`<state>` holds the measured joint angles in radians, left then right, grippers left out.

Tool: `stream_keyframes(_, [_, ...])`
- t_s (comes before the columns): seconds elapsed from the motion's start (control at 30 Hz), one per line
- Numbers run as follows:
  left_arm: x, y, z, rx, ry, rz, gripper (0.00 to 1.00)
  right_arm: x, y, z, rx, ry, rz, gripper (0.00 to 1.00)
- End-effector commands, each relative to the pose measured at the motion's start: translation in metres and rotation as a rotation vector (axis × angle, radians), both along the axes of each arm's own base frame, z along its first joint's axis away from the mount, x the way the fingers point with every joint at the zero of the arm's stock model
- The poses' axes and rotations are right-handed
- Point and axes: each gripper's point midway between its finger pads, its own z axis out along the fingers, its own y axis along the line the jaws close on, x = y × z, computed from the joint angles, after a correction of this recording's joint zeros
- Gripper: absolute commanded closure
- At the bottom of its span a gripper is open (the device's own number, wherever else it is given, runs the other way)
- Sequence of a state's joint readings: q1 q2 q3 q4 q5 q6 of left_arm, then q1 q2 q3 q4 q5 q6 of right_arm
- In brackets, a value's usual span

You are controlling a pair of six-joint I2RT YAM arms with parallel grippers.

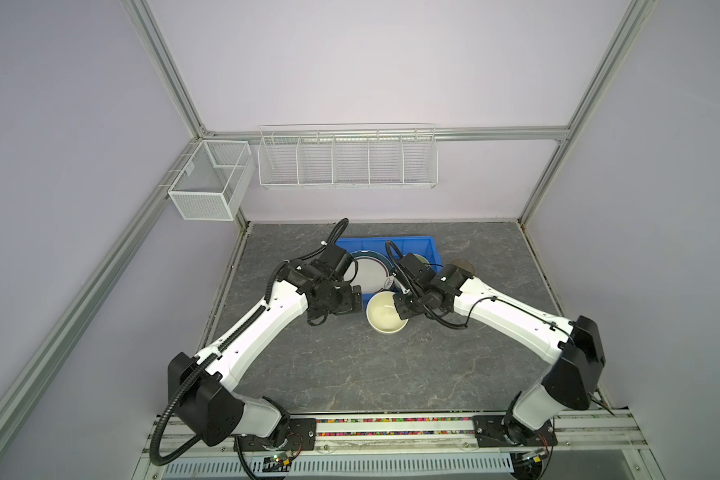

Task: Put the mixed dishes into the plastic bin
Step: 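Lift the cream bowl with the right gripper while the left releases and withdraws, then lower the cream bowl onto the bowl stack in the bin with the right gripper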

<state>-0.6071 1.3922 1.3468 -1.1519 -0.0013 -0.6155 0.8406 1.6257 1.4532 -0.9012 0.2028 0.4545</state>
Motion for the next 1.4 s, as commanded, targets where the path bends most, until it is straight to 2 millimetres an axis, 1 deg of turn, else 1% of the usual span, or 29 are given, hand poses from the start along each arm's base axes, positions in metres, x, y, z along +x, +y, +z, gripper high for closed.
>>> stream_keyframes(0.0, [-0.004, 0.026, 0.008, 0.050, -0.009, 0.039, 0.01, 0.013, -0.016, 0.026, 0.018, -0.049, -0.019, 0.94])
stream_keyframes(0.07, [-0.006, 0.032, 0.010, 0.055, -0.018, 0.046, 0.00, 0.022, -0.023, 0.033, 0.022, -0.057, -0.035, 0.94])
stream_keyframes(0.2, [-0.012, 0.038, 0.009, 0.052, -0.042, 0.054, 0.00, 0.045, -0.036, 0.046, 0.036, -0.085, -0.075, 0.94])
stream_keyframes(0.37, [-0.020, 0.046, 0.008, 0.056, -0.050, 0.064, 0.01, 0.073, -0.047, 0.052, 0.053, -0.091, -0.112, 0.94])
stream_keyframes(0.47, [-0.023, 0.049, 0.008, 0.061, -0.048, 0.068, 0.00, 0.091, -0.052, 0.053, 0.057, -0.094, -0.134, 0.94])
stream_keyframes(0.63, [-0.023, 0.049, 0.010, 0.062, -0.045, 0.067, 0.01, 0.120, -0.058, 0.045, 0.082, -0.096, -0.178, 0.94])
stream_keyframes(0.8, [-0.022, 0.048, 0.012, 0.064, -0.045, 0.065, 0.01, 0.142, -0.064, 0.043, 0.105, -0.112, -0.210, 0.94])
stream_keyframes(0.93, [-0.022, 0.049, 0.012, 0.076, -0.040, 0.060, 0.01, 0.155, -0.067, 0.036, 0.123, -0.110, -0.235, 0.94])
stream_keyframes(1.1, [-0.022, 0.050, 0.013, 0.083, -0.040, 0.060, 0.01, 0.165, -0.066, 0.028, 0.124, -0.096, -0.238, 0.94])
stream_keyframes(1.27, [-0.020, 0.049, 0.014, 0.083, -0.042, 0.061, 0.01, 0.173, -0.065, 0.019, 0.107, -0.078, -0.238, 0.94])
stream_keyframes(1.37, [-0.020, 0.050, 0.013, 0.088, -0.041, 0.064, 0.01, 0.174, -0.066, 0.013, 0.094, -0.069, -0.240, 0.94])
